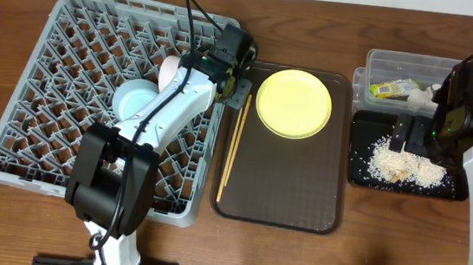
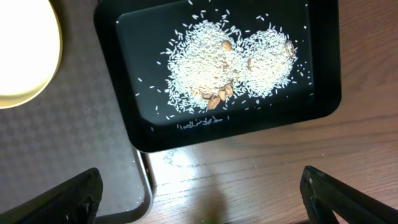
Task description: Sort waste into correct bins and load items into the dishwasher
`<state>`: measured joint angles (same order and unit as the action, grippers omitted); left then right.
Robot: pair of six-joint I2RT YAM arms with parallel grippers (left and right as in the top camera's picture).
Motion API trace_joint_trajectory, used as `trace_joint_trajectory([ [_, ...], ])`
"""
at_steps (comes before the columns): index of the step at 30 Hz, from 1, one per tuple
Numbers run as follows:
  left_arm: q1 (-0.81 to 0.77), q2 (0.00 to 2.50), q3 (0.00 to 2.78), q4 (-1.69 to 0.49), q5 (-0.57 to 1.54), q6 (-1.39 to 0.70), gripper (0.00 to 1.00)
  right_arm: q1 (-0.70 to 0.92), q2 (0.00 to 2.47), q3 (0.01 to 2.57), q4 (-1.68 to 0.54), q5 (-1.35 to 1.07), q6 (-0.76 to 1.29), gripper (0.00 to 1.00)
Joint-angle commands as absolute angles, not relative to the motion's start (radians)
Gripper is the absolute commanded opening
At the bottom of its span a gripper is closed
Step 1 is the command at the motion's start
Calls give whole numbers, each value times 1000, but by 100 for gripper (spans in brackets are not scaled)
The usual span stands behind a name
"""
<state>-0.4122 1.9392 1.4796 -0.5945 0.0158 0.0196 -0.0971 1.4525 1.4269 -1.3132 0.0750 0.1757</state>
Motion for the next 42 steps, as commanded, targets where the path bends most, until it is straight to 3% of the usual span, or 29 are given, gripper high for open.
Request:
trace_joint_trajectory([
  [1, -397, 1949, 1476, -567, -20, 56, 10, -98, 1449, 1442, -1317, 70, 179, 99],
  [18, -387, 1949, 1476, -513, -125, 57, 10, -98, 1449, 1442, -1325, 70, 179, 99],
  [42, -356, 1967, 1475, -482, -118, 81, 6, -98, 1449, 1442, -1328, 70, 179, 99],
])
